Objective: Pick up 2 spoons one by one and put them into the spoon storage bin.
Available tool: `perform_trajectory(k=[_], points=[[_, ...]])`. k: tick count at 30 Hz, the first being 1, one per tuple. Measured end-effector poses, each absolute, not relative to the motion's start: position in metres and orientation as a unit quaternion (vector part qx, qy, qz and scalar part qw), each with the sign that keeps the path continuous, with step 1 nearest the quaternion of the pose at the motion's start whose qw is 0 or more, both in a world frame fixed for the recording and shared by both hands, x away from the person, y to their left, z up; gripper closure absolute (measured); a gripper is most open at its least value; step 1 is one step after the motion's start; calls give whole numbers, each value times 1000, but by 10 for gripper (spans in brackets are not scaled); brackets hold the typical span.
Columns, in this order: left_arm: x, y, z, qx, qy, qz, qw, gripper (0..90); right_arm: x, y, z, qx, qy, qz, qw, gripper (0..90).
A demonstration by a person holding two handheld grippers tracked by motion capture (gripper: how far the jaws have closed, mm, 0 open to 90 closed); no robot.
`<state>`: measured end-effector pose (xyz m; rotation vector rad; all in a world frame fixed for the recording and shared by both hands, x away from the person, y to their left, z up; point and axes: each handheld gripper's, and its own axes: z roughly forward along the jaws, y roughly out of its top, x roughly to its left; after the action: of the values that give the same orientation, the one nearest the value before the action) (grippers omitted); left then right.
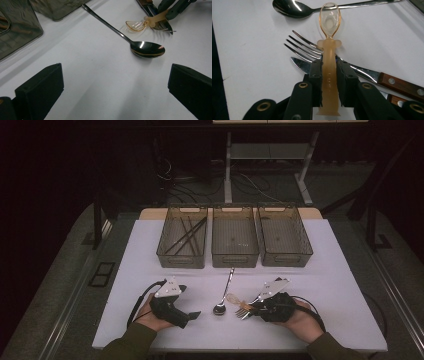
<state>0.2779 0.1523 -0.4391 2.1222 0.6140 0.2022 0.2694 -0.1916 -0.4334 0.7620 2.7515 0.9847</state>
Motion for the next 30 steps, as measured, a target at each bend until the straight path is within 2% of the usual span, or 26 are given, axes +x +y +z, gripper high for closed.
perform_trajectory(k=[30], points=[[278, 152, -439, 858, 246, 81, 444, 0, 273, -203, -413, 257, 889, 374, 68, 757]])
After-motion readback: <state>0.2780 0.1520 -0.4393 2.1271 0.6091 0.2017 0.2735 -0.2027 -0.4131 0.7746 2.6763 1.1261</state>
